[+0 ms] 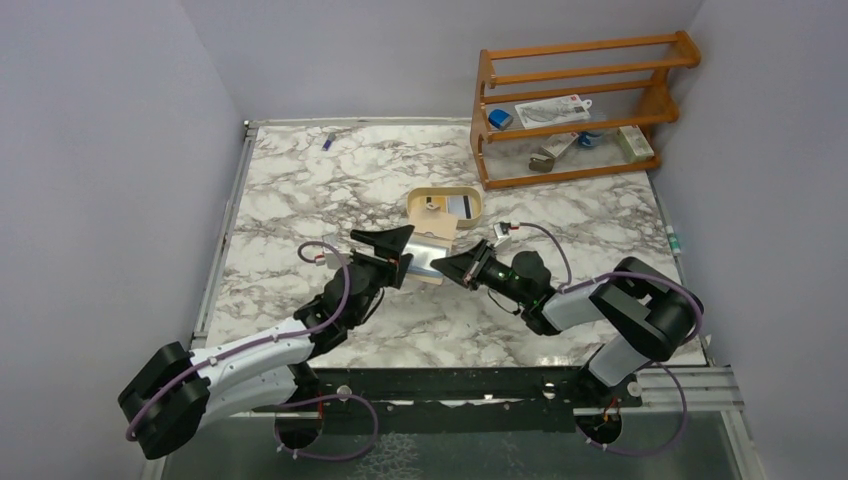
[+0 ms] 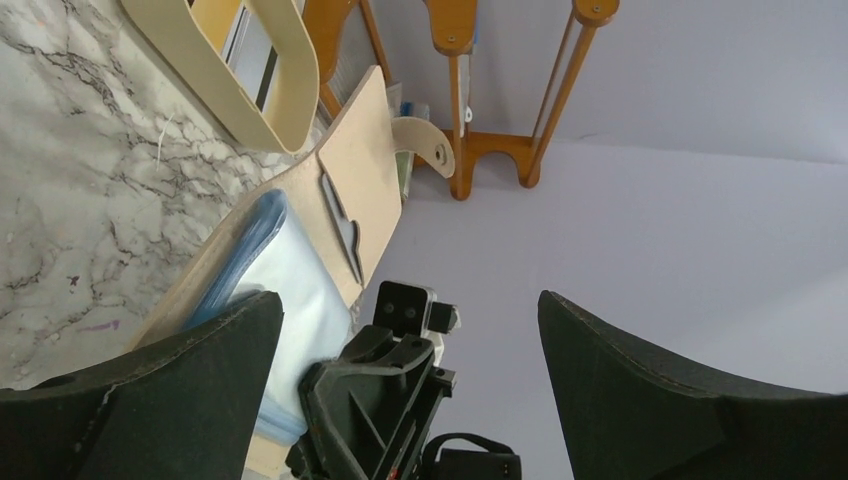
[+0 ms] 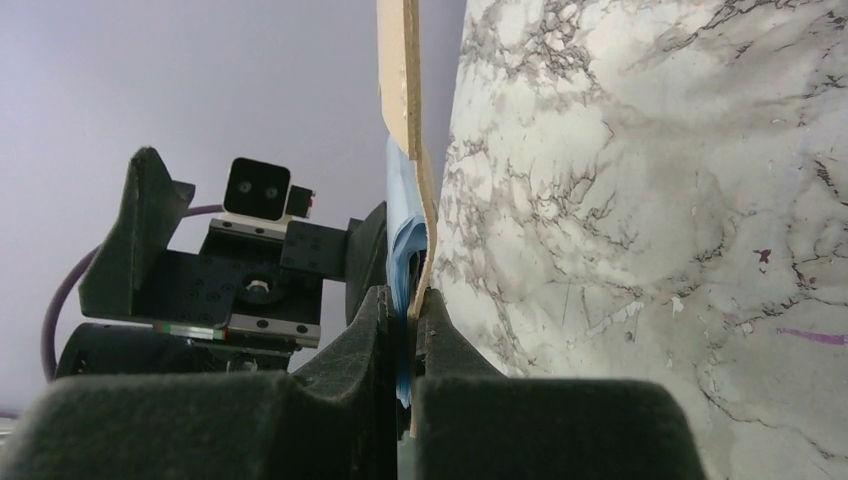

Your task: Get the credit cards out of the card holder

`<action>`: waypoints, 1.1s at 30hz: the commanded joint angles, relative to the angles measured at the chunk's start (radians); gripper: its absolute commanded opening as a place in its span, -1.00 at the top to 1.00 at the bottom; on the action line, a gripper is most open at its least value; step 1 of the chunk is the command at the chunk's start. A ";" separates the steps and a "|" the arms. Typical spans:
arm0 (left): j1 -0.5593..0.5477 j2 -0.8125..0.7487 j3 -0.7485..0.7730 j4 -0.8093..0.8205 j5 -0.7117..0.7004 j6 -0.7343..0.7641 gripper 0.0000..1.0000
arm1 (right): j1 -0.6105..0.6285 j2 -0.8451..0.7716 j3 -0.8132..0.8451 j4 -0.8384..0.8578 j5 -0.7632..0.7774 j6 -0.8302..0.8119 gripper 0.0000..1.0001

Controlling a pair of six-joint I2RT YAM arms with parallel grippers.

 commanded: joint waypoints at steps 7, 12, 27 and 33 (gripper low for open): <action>0.073 0.113 0.113 0.049 0.055 -0.021 -0.98 | 0.014 0.012 0.039 0.047 -0.044 -0.045 0.98; 0.105 0.175 0.155 -0.005 0.135 -0.065 -0.98 | 0.016 0.009 0.042 0.043 -0.049 -0.057 0.98; 0.105 0.250 0.228 -0.114 0.111 -0.141 -0.98 | 0.020 -0.008 0.062 0.030 -0.070 -0.109 0.98; 0.104 0.253 0.243 -0.112 0.053 -0.110 -0.98 | 0.028 0.018 0.060 0.068 -0.074 -0.097 0.98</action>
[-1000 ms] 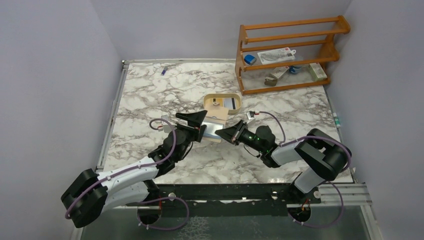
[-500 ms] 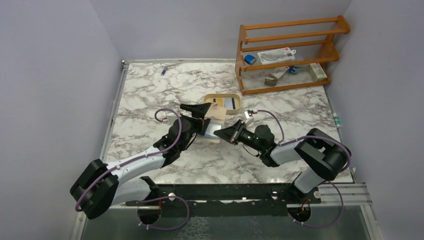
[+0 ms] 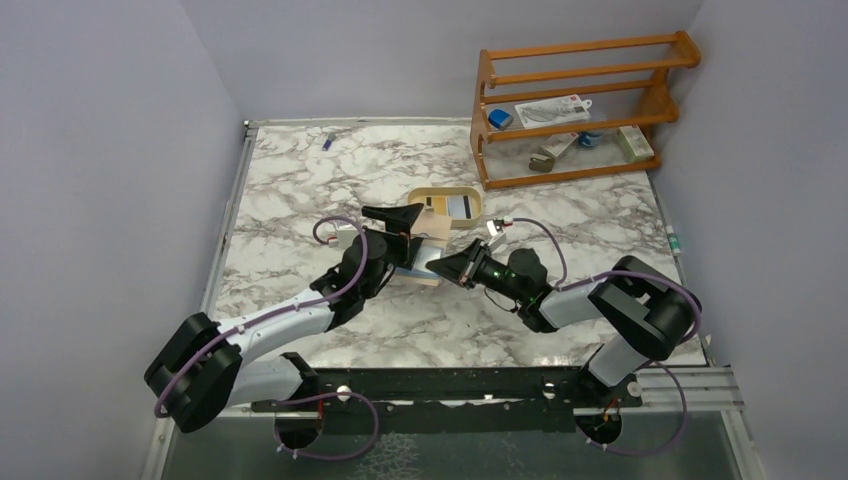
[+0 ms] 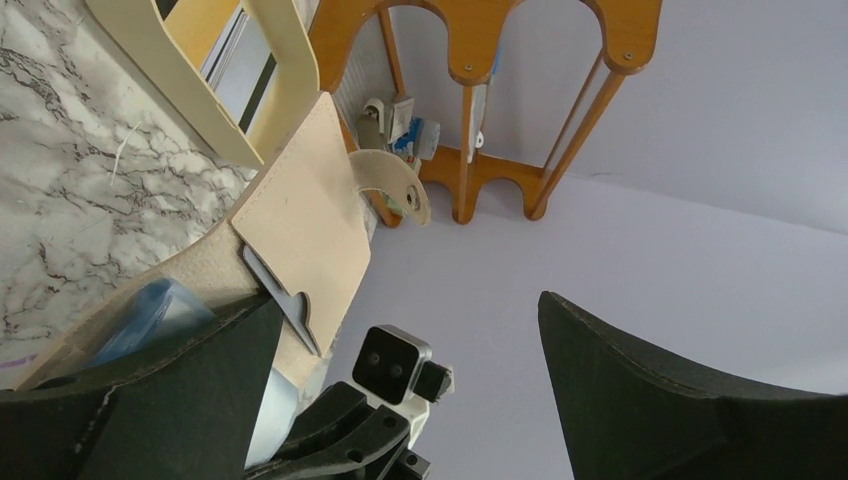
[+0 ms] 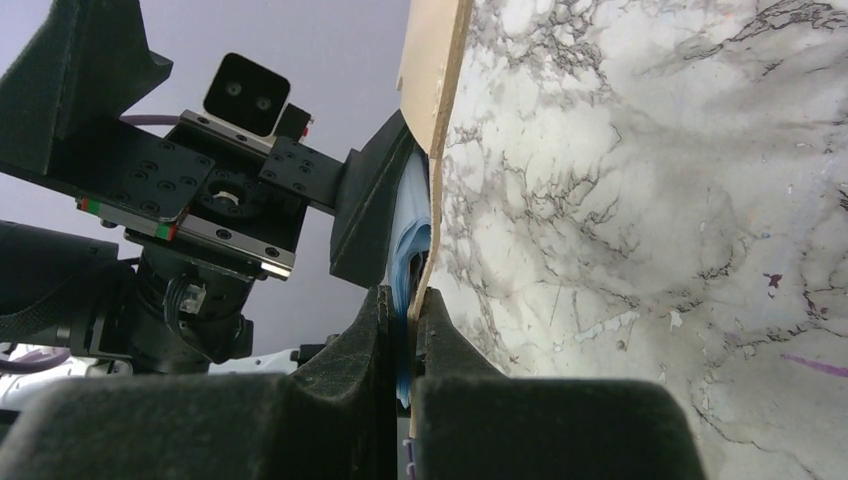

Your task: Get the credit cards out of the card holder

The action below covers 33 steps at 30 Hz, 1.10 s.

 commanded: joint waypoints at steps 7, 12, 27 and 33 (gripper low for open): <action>-0.001 0.028 0.039 0.035 -0.107 0.052 -0.98 | 0.035 0.057 0.036 0.145 -0.046 0.022 0.98; -0.001 0.043 0.018 0.083 -0.123 0.044 -0.98 | 0.049 0.061 0.039 0.147 -0.042 0.020 0.98; 0.001 0.128 0.077 0.020 -0.007 -0.068 -0.98 | 0.070 -0.006 0.093 -0.023 -0.061 -0.143 0.98; 0.003 0.125 0.082 0.020 -0.033 -0.094 -0.98 | 0.080 -0.009 0.104 -0.050 -0.075 -0.182 0.98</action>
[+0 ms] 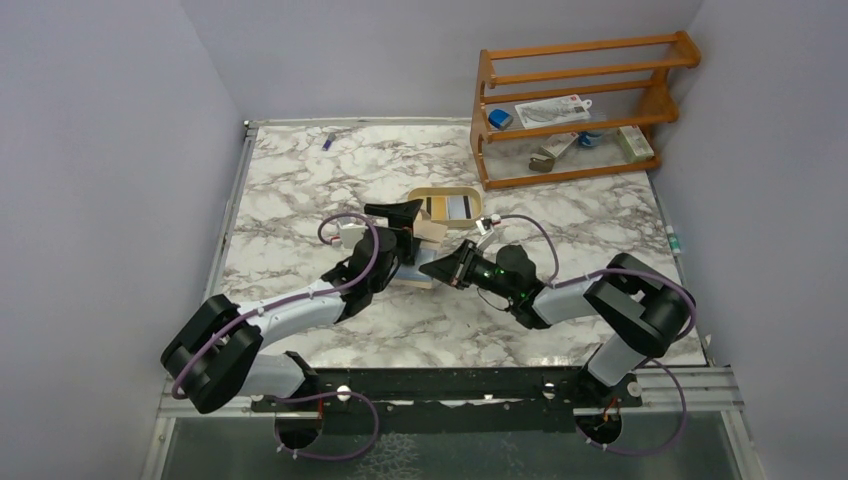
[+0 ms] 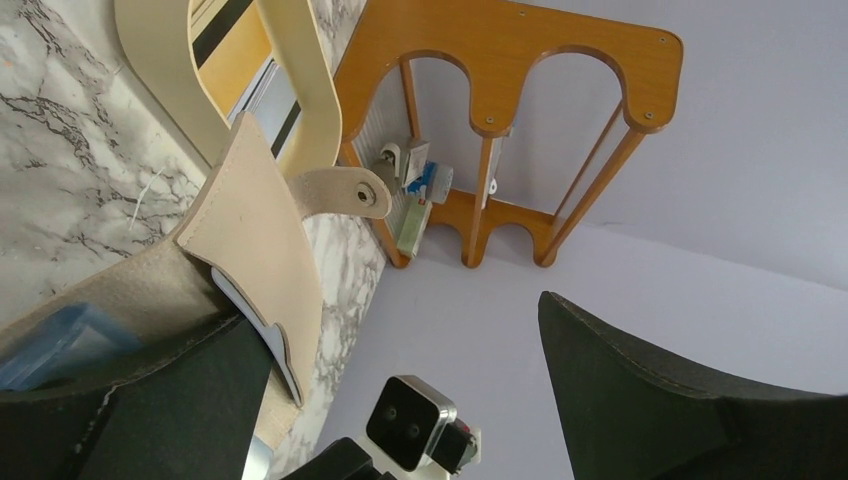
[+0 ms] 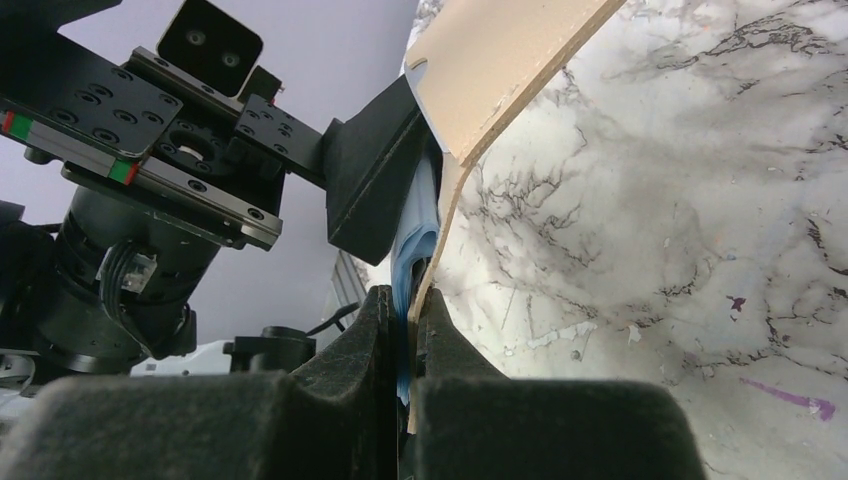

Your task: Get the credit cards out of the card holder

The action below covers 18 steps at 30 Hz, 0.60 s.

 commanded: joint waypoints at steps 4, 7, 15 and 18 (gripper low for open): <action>0.004 0.000 0.052 -0.003 0.056 -0.076 -0.98 | 0.043 -0.021 0.030 0.045 -0.073 -0.035 0.98; 0.007 -0.007 0.054 -0.012 0.096 -0.107 -0.98 | 0.043 -0.003 0.020 0.064 -0.063 -0.022 0.98; 0.007 -0.090 0.013 -0.087 0.128 -0.158 -0.98 | 0.042 0.035 0.002 0.086 -0.015 -0.001 0.98; 0.009 -0.143 0.012 -0.158 0.091 -0.150 -0.98 | 0.041 0.062 0.000 0.113 -0.016 0.016 0.98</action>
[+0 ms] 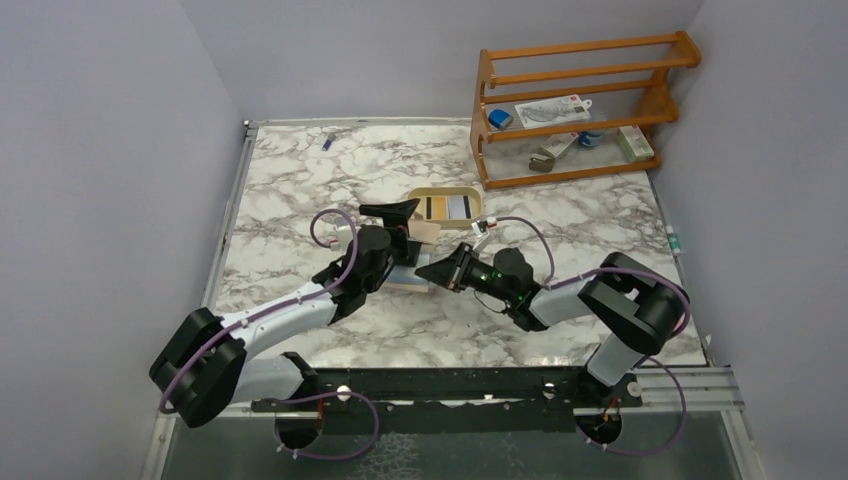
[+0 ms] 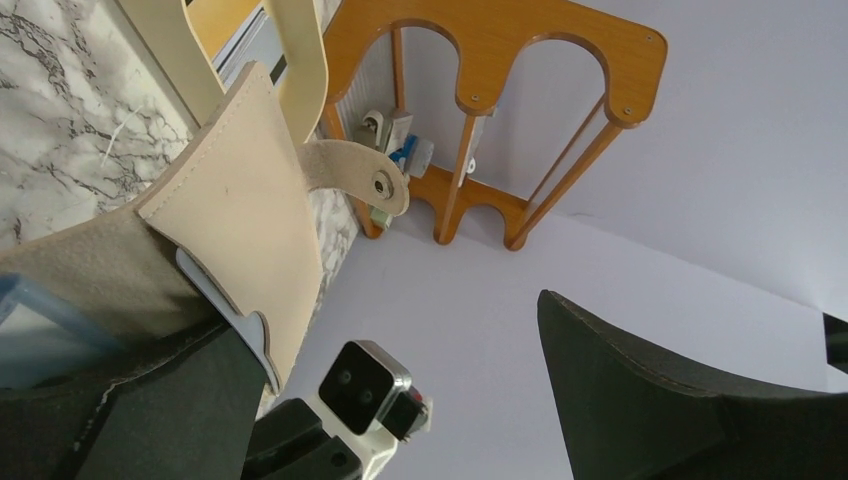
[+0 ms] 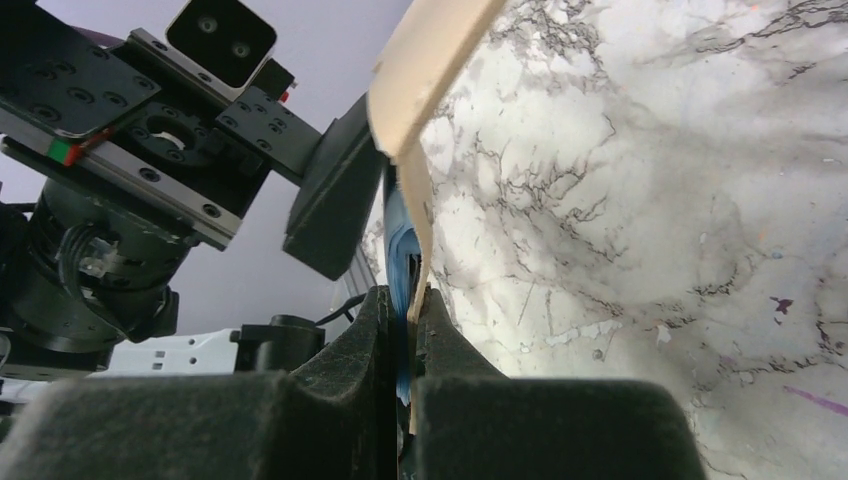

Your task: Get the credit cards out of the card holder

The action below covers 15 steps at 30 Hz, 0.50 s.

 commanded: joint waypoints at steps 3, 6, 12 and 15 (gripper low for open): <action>-0.003 -0.125 0.009 -0.120 -0.011 -0.012 -0.98 | 0.015 0.065 -0.007 0.118 -0.022 0.038 0.98; 0.002 -0.159 0.019 -0.173 -0.040 0.010 -0.98 | 0.013 0.081 -0.007 0.135 -0.026 0.048 0.98; 0.003 -0.197 0.019 -0.212 -0.050 0.012 -0.98 | 0.010 0.099 -0.020 0.161 -0.010 0.071 0.98; 0.003 -0.201 0.015 -0.214 -0.037 0.008 -0.98 | 0.003 0.130 -0.027 0.211 -0.016 0.100 0.98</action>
